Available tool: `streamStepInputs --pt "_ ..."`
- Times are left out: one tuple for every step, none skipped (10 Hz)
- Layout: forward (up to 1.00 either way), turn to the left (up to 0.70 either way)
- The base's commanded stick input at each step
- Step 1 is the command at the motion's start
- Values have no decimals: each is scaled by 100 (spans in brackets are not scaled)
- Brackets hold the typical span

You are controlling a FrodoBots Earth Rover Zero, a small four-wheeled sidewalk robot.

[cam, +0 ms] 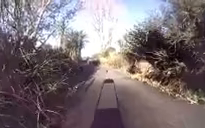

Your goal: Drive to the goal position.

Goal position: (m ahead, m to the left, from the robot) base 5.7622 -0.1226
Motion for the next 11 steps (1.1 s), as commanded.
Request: streamStepInputs --pt "85 0" --pt "85 0" --pt "85 0" --pt "85 0" --pt "85 0" --pt "85 0" --pt "85 0" --pt "85 0" --pt "85 0" --pt "85 0" --pt "85 0"
